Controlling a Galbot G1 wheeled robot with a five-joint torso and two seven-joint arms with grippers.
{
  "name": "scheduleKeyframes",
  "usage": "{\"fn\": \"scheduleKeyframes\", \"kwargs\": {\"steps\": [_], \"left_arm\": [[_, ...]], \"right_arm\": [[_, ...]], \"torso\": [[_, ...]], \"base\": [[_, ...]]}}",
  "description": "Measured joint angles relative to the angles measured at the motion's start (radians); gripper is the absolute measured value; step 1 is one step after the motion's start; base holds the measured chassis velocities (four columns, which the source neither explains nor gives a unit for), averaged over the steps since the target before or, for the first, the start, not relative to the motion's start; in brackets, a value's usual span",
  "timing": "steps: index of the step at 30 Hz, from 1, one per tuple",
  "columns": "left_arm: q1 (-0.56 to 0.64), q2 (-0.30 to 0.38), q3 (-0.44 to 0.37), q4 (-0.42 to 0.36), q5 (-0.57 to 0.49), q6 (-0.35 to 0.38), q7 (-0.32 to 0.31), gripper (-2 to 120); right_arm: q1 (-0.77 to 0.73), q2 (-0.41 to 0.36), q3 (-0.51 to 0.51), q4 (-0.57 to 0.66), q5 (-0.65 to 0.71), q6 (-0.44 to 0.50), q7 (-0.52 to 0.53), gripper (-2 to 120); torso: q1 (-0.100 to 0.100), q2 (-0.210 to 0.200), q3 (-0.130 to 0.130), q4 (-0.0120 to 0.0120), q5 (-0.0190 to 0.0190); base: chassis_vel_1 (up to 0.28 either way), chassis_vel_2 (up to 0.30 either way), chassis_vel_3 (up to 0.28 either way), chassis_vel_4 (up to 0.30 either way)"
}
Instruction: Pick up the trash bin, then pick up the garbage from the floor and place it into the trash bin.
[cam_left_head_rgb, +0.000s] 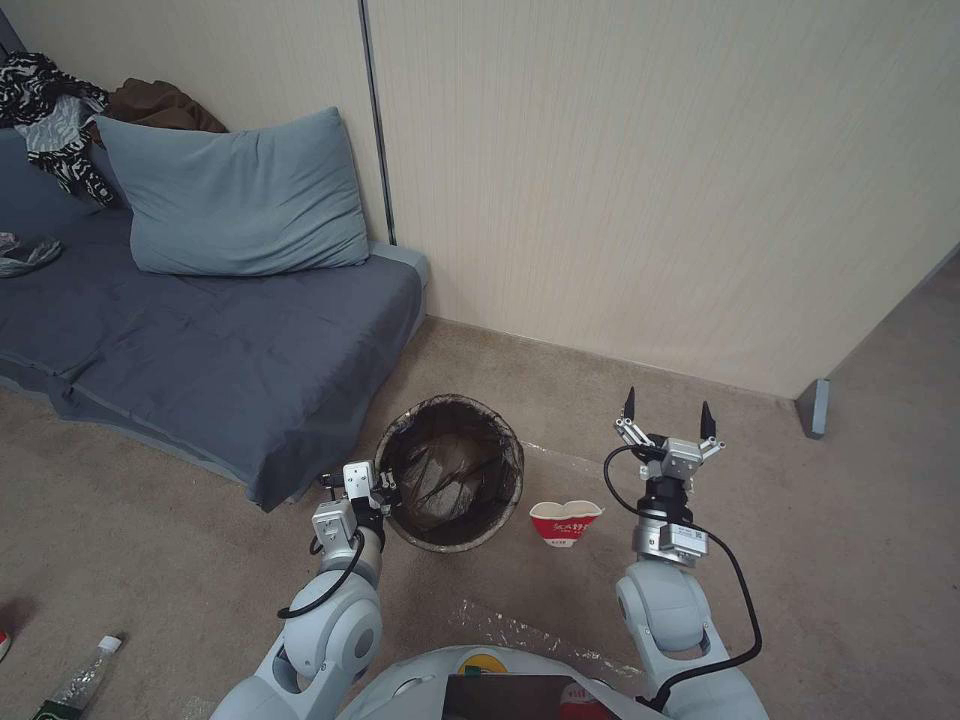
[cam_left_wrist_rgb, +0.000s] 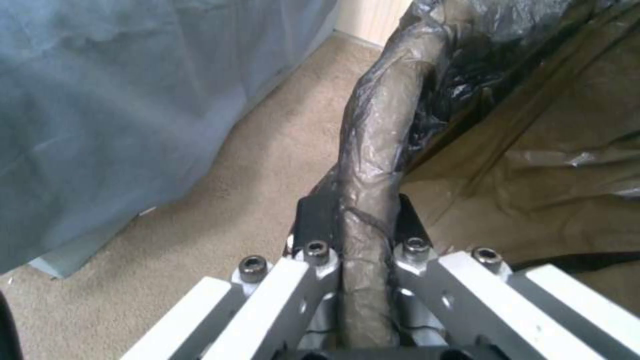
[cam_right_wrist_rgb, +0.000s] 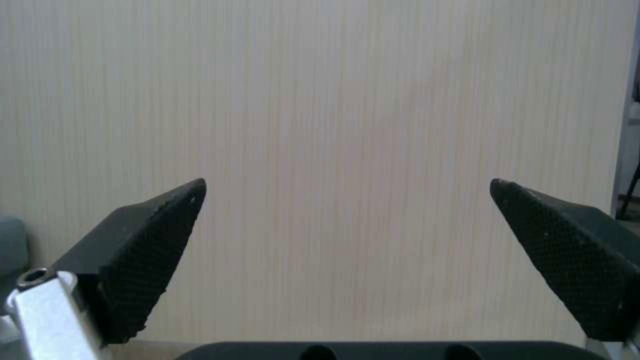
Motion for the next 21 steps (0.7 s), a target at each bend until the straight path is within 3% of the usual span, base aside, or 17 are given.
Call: {"fn": "scheduleKeyframes", "kwargs": {"steps": [5,12,16,18,19,21], "left_arm": [[0.006,0.002,0.000,-0.013,0.000,0.000,0.000,3],[0.024,0.014,-0.005,-0.033,0.001,-0.004,-0.002,3],[0.027,0.019,-0.009,-0.039,0.000,-0.006,-0.002,3],[0.028,0.023,-0.011,-0.045,-0.003,-0.006,-0.004,3],[0.028,0.023,-0.011,-0.045,-0.003,-0.006,-0.004,3],[0.028,0.027,-0.014,-0.045,-0.006,-0.007,-0.004,3]], "right_arm": [[-0.006,-0.023,-0.008,0.012,0.029,-0.025,0.002,100],[-0.014,-0.125,-0.048,0.034,0.109,-0.082,0.004,100],[-0.007,-0.213,-0.083,0.036,0.172,-0.118,0.004,100],[0.001,-0.359,-0.116,0.032,0.237,-0.145,0.002,100],[0.001,-0.359,-0.116,0.032,0.237,-0.145,0.002,100],[0.004,-0.447,-0.132,0.032,0.290,-0.161,-0.010,100]], "torso": [[0.000,0.000,0.000,-0.0001,0.0000],[0.000,0.000,0.000,0.0000,0.0001],[0.000,0.000,0.000,-0.0002,0.0002],[0.000,0.000,0.000,-0.0001,0.0001],[0.000,0.000,0.000,-0.0001,0.0001],[0.000,0.000,0.000,-0.0002,0.0002]], "base": [[0.000,0.000,0.000,0.000],[0.000,0.000,0.000,0.000],[0.000,0.000,0.000,0.000],[0.000,0.000,0.000,0.000],[0.000,0.000,0.000,0.000],[0.000,0.000,0.000,0.000]]}}
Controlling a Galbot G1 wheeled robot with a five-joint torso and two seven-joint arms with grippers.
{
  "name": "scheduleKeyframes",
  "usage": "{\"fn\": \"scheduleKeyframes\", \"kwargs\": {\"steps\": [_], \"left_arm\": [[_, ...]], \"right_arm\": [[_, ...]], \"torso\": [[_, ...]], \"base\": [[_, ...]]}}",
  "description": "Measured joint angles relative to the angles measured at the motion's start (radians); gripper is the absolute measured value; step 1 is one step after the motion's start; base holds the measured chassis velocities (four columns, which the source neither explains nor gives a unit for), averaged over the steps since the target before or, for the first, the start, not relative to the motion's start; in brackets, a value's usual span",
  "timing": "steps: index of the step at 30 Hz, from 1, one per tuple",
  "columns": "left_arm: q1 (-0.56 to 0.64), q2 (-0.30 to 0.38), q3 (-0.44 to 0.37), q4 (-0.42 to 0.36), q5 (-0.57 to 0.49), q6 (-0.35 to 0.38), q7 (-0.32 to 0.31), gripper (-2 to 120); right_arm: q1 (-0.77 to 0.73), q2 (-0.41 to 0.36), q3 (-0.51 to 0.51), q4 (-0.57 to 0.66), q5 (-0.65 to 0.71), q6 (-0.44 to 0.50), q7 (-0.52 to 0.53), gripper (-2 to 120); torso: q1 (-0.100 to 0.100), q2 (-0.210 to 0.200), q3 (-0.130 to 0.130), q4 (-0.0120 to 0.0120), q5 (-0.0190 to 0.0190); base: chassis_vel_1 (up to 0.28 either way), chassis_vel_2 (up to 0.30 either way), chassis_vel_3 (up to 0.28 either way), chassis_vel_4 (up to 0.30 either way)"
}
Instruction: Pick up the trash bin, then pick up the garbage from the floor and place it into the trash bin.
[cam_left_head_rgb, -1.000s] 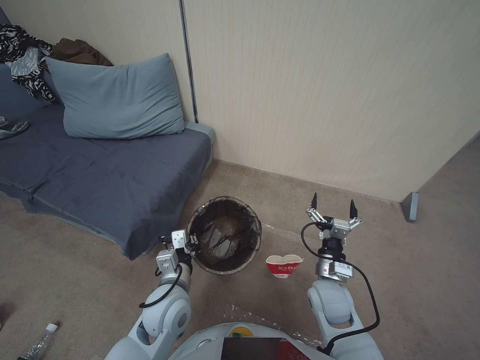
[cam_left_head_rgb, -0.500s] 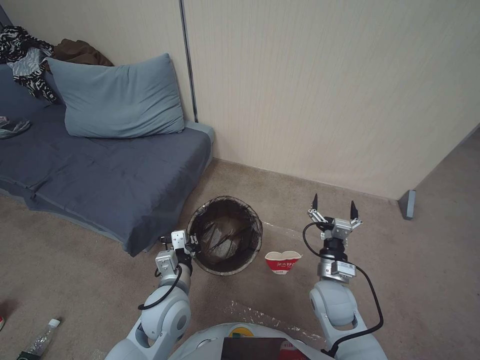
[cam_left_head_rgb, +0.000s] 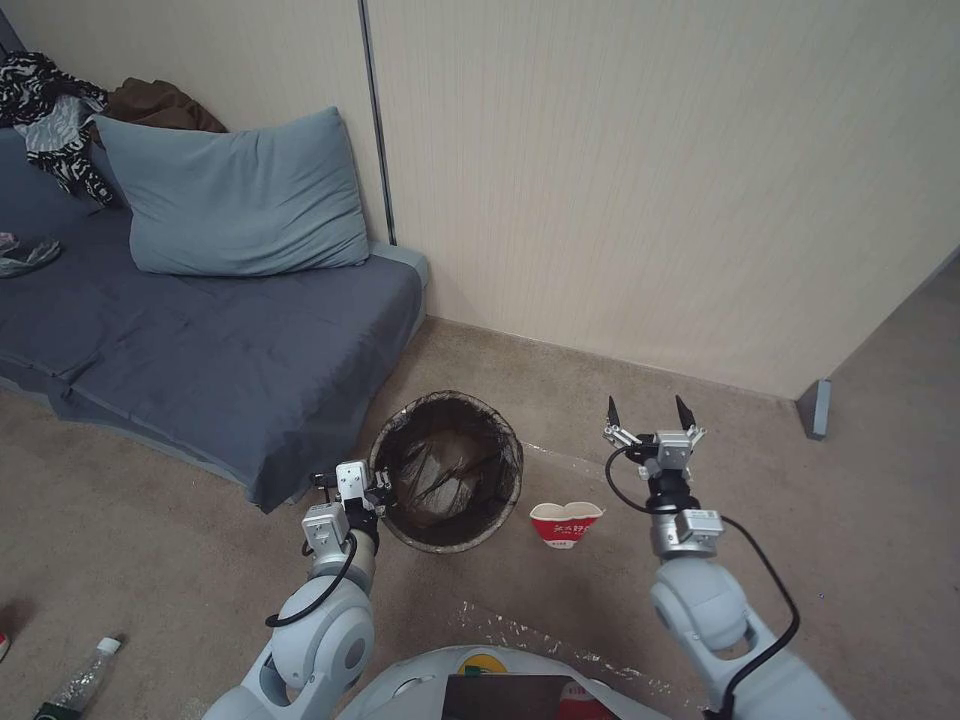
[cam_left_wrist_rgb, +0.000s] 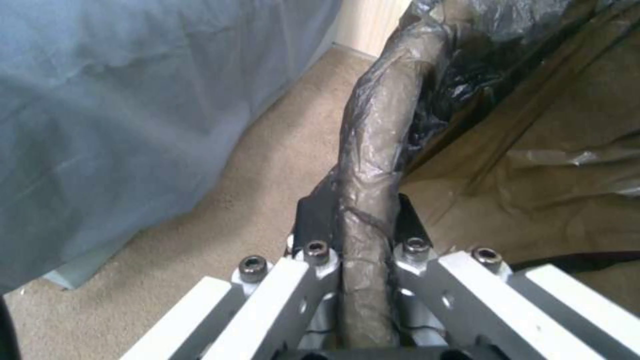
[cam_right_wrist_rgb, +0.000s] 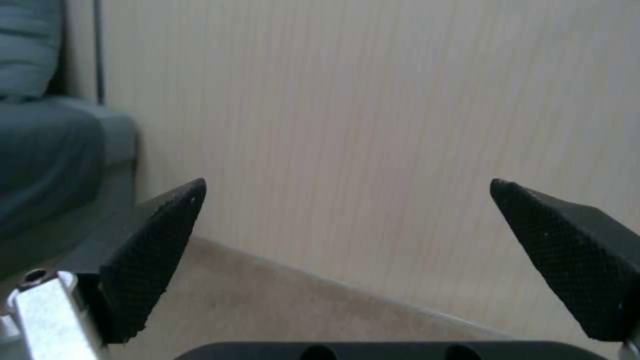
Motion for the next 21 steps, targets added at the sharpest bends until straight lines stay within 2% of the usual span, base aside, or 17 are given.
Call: {"fn": "scheduleKeyframes", "kwargs": {"steps": [5,6,9,11,12,16,17,21], "left_arm": [[-0.001,0.010,-0.002,0.000,-0.005,-0.001,-0.001,3],[-0.001,0.010,-0.002,0.000,-0.005,-0.001,-0.001,3],[-0.010,0.019,0.001,0.003,-0.015,-0.001,-0.004,3],[-0.011,0.019,0.001,0.003,-0.015,-0.001,-0.004,3],[-0.015,0.023,0.003,0.005,-0.020,-0.001,-0.005,3],[-0.016,0.023,0.003,0.006,-0.020,-0.001,-0.005,3],[-0.020,0.027,0.005,0.009,-0.024,0.000,-0.006,3],[-0.020,0.028,0.005,0.010,-0.025,0.000,-0.006,3]], "right_arm": [[0.004,-0.126,-0.035,0.009,0.117,-0.034,-0.017,100],[0.004,-0.126,-0.035,0.009,0.117,-0.034,-0.017,100],[0.007,-0.228,-0.067,0.005,0.191,-0.048,-0.047,100],[0.007,-0.231,-0.068,0.005,0.193,-0.048,-0.048,100],[0.013,-0.283,-0.085,-0.003,0.215,-0.049,-0.062,100],[0.014,-0.289,-0.088,-0.004,0.218,-0.050,-0.064,100],[0.023,-0.342,-0.108,-0.013,0.239,-0.050,-0.082,100],[0.025,-0.354,-0.112,-0.015,0.243,-0.050,-0.086,100]], "torso": [[0.000,0.000,0.000,0.0001,0.0000],[0.000,0.000,0.000,0.0001,0.0000],[0.000,0.000,0.000,0.0000,0.0001],[0.000,0.000,0.000,0.0000,0.0001],[0.000,0.000,0.000,0.0000,-0.0002],[0.000,0.000,0.000,0.0001,-0.0002],[0.000,0.000,0.000,0.0000,0.0000],[0.000,0.000,0.000,0.0001,0.0001]], "base": [[0.000,0.000,0.000,0.000],[0.000,0.000,0.000,0.000],[0.000,0.000,0.000,0.000],[0.000,0.000,0.000,0.000],[0.000,0.000,0.000,0.000],[0.000,0.000,0.000,0.000],[0.000,0.000,0.000,0.000],[0.000,0.000,0.000,0.000]]}}
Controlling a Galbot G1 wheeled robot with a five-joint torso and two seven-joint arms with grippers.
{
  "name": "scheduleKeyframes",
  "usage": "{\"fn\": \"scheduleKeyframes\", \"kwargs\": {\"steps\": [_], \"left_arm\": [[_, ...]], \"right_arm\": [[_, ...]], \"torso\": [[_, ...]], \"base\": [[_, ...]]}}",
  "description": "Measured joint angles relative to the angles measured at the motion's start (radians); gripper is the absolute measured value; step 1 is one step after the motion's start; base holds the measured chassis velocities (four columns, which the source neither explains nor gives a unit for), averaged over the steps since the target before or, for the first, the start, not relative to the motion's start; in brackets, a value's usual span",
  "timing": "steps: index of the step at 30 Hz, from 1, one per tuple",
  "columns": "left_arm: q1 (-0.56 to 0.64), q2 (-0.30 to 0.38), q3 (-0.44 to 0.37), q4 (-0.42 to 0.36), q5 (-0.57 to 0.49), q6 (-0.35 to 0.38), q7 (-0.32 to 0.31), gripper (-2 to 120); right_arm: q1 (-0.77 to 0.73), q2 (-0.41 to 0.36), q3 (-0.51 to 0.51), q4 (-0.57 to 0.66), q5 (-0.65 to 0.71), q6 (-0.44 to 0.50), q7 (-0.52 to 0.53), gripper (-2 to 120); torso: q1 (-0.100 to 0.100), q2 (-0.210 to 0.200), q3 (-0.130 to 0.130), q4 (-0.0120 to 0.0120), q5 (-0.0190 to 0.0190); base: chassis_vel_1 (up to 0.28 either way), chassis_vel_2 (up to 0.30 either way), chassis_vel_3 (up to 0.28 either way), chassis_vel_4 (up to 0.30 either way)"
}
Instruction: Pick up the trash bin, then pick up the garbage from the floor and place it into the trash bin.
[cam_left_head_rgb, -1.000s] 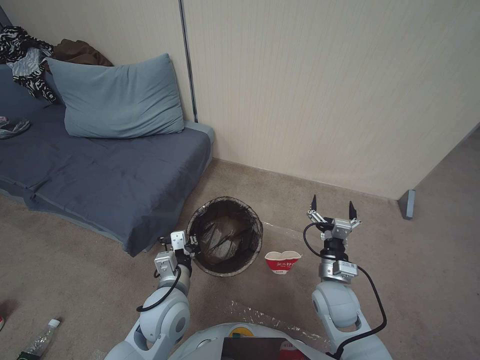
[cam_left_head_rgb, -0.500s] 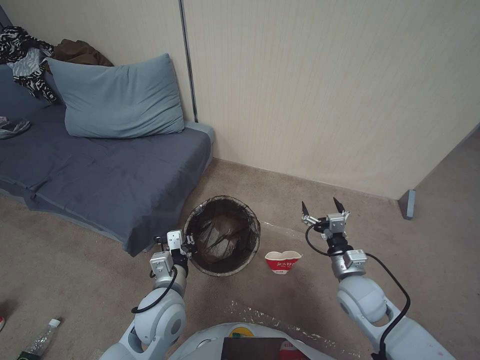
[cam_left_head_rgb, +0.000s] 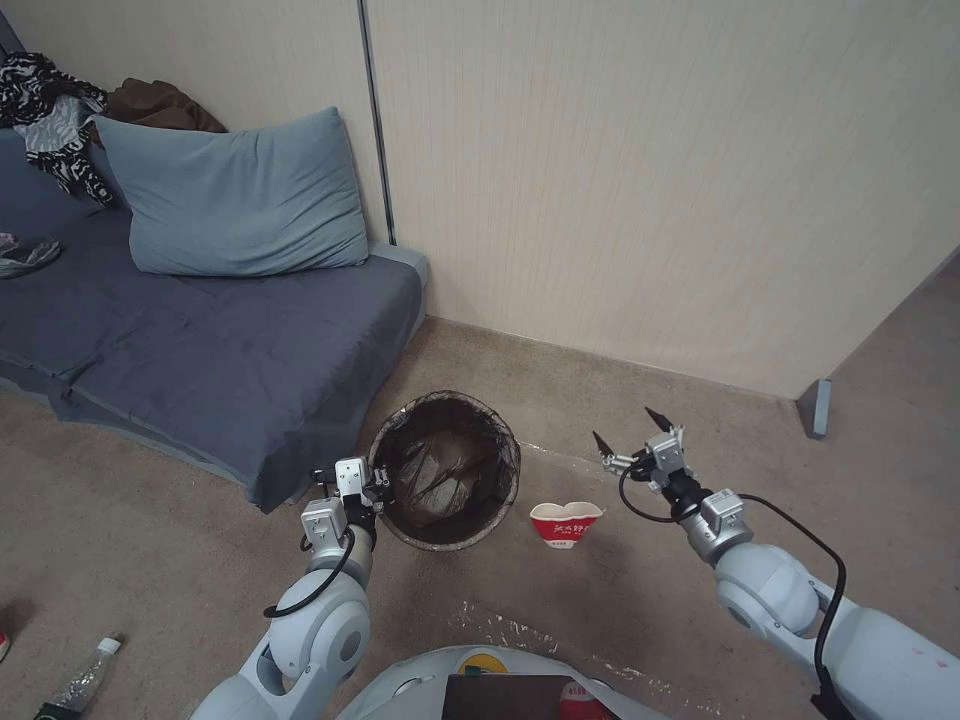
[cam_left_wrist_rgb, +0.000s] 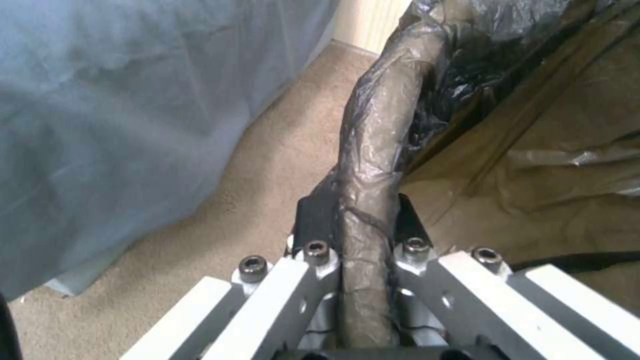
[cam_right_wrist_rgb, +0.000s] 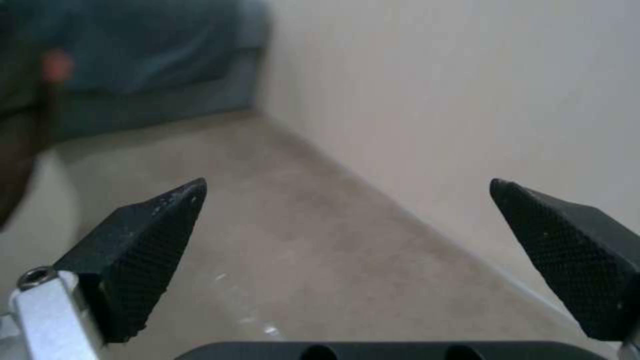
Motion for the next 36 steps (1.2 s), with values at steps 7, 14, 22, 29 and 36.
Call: {"fn": "scheduleKeyframes", "kwargs": {"steps": [7,14,22,29,36], "left_arm": [[-0.009,0.008,0.002,0.007,-0.010,0.002,-0.002,3],[-0.023,0.016,0.002,0.018,-0.024,0.002,-0.007,3],[-0.039,0.014,0.009,0.038,-0.037,0.005,-0.011,3],[-0.048,0.003,0.019,0.052,-0.037,0.004,-0.011,3],[-0.057,-0.006,0.025,0.065,-0.038,0.004,-0.012,3]], "right_arm": [[0.016,-0.085,-0.041,-0.016,0.027,0.017,-0.048,100],[0.080,-0.211,-0.161,-0.038,0.042,0.075,-0.146,100],[0.121,-0.287,-0.263,-0.074,0.060,0.081,-0.277,100],[0.110,-0.318,-0.282,-0.088,0.065,0.078,-0.435,100],[0.127,-0.330,-0.297,-0.114,0.067,0.049,-0.511,100]], "torso": [[0.000,0.000,0.000,-0.0006,0.0004],[0.000,0.000,0.000,0.0000,0.0003],[0.000,0.000,0.000,0.0000,-0.0002],[0.000,0.000,0.000,-0.0001,-0.0002],[0.000,0.000,0.000,0.0000,-0.0003]], "base": [[0.000,0.000,0.000,0.000],[0.000,0.000,0.000,0.000],[0.000,0.000,0.000,0.000],[0.000,0.000,0.000,0.000],[0.000,0.000,0.000,0.000]]}}
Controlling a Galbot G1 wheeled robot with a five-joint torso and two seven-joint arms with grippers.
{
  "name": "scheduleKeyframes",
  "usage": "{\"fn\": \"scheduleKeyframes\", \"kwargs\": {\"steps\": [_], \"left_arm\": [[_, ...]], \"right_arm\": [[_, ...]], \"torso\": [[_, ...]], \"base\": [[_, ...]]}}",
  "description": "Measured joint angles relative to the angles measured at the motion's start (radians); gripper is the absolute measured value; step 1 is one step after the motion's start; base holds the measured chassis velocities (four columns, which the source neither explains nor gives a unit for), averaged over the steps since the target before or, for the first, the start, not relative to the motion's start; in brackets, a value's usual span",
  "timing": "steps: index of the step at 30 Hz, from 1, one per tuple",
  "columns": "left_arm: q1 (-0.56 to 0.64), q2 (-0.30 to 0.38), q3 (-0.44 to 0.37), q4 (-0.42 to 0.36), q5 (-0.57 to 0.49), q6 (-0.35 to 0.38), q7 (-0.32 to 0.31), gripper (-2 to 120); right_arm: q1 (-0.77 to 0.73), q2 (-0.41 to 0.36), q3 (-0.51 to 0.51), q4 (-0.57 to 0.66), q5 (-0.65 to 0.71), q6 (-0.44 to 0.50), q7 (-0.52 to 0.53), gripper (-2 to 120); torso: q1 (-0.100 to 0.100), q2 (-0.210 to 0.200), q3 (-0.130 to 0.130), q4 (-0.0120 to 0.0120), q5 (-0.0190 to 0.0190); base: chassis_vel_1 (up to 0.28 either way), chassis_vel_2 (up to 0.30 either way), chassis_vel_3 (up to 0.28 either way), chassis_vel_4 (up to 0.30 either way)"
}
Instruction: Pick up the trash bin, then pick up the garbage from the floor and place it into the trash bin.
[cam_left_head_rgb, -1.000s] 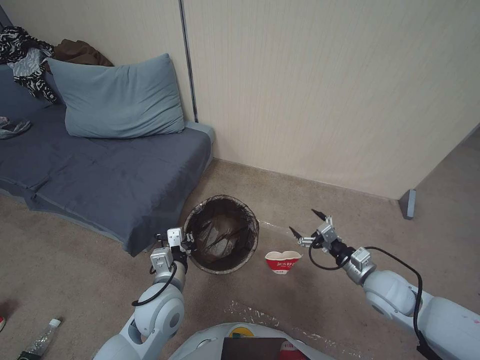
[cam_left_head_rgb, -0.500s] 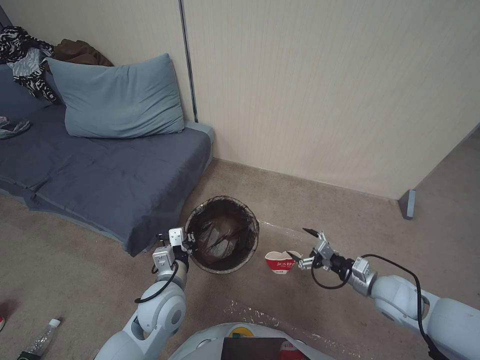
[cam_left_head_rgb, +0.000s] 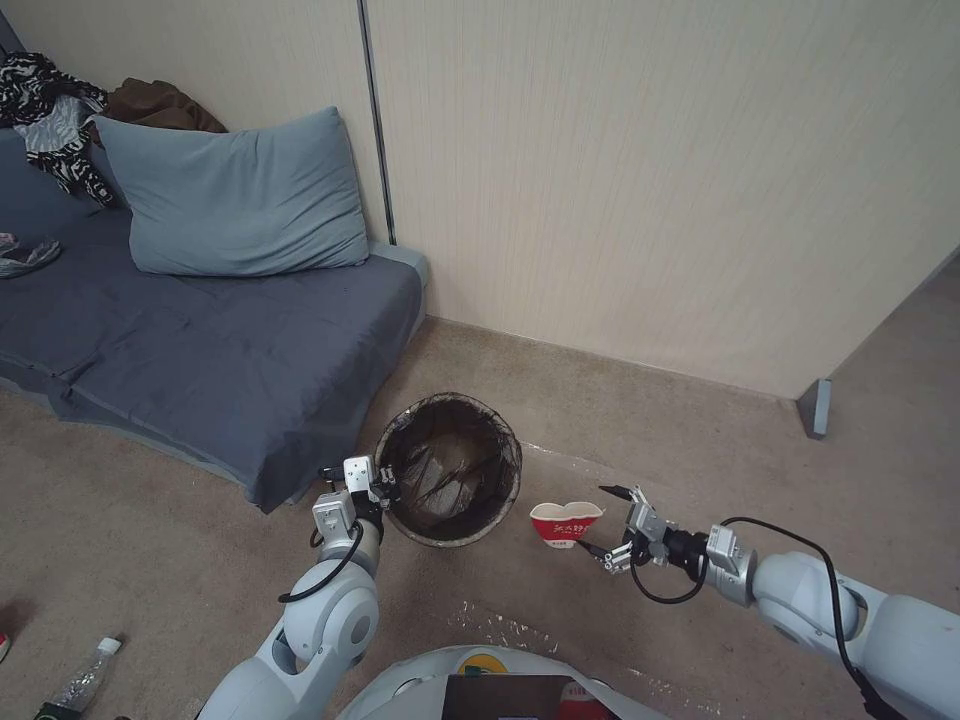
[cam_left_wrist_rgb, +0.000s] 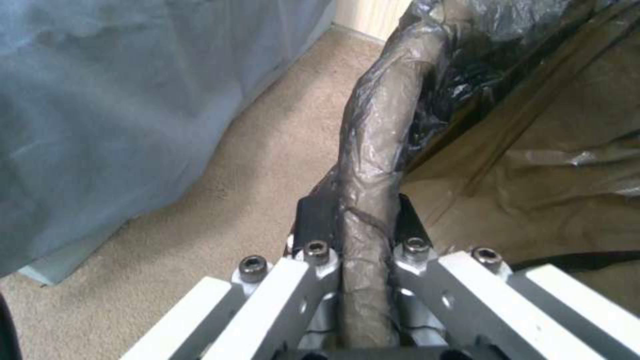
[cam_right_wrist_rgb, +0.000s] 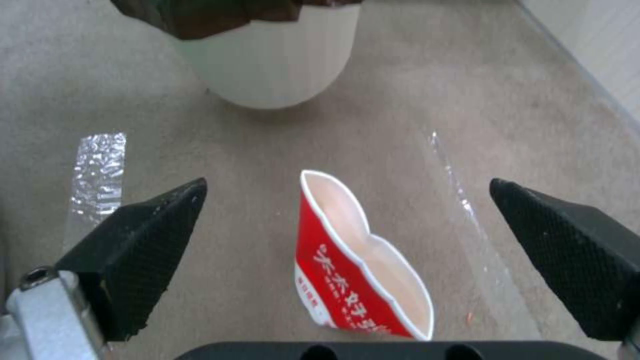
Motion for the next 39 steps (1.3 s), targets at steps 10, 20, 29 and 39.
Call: {"fn": "scheduleKeyframes", "kwargs": {"steps": [10,20,29,39], "left_arm": [[-0.013,-0.005,0.003,0.014,-0.003,-0.001,-0.003,3],[-0.015,-0.012,0.004,0.014,-0.005,0.000,-0.005,3],[-0.015,-0.020,0.004,0.009,-0.004,0.000,-0.005,3],[-0.013,-0.023,0.003,0.006,-0.004,-0.001,-0.005,3]], "right_arm": [[0.207,0.094,-0.188,-0.089,-0.004,-0.060,0.033,100],[0.292,0.165,-0.282,-0.194,-0.010,-0.062,0.033,100],[0.325,0.227,-0.328,-0.275,-0.030,-0.059,0.033,100],[0.337,0.247,-0.345,-0.303,-0.035,-0.058,0.033,100]], "torso": [[0.000,0.000,0.000,0.0002,-0.0001],[0.000,0.000,0.000,0.0000,0.0000],[0.000,0.000,0.000,-0.0001,-0.0002],[0.000,0.000,0.000,0.0000,-0.0001]], "base": [[0.000,0.000,0.000,0.000],[0.000,0.000,0.000,0.000],[0.000,0.000,0.000,0.000],[0.000,0.000,0.000,0.000]]}}
